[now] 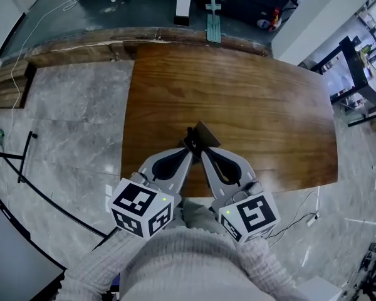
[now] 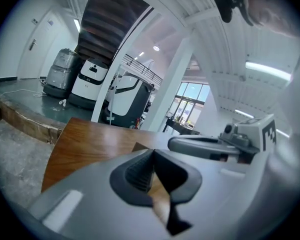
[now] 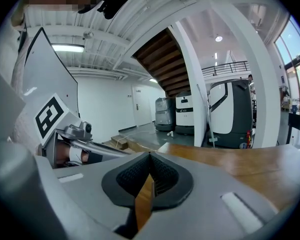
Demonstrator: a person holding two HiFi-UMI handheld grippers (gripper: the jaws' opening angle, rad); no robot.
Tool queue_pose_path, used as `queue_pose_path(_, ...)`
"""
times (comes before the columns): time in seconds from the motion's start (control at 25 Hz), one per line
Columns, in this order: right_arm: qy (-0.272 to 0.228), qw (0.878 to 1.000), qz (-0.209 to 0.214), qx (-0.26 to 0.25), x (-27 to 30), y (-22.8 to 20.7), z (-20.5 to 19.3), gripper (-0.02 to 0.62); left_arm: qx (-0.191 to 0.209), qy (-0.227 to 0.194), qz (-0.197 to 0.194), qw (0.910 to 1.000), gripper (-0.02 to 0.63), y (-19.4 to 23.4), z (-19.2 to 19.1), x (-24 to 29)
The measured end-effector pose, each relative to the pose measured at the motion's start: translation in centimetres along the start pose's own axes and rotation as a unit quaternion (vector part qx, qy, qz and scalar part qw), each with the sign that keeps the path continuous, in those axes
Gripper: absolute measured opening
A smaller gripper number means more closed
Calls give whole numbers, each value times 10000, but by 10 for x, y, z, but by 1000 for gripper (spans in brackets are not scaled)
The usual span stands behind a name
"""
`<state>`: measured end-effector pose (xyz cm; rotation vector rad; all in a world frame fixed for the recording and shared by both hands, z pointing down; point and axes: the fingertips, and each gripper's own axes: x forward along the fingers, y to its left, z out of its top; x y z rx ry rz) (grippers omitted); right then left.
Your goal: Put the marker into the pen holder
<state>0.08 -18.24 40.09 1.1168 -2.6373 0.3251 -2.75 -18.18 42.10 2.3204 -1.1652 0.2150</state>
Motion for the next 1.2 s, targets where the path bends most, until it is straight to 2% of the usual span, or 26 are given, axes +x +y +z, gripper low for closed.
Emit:
queue_pose_path(0.32,84,9998,155,5,1,2,0,0,75,22,-82,9999,3,-5,6,5)
queue_pose_path(0.88,151,9998,123,-87,-2,-6,-2,0,159,90,-19,9998,3,-4,5,8)
queue_pose_path(1.2,111,9998,134,-121,-11,-10,-2,0,82,57,4,10000,3,-13,4,12)
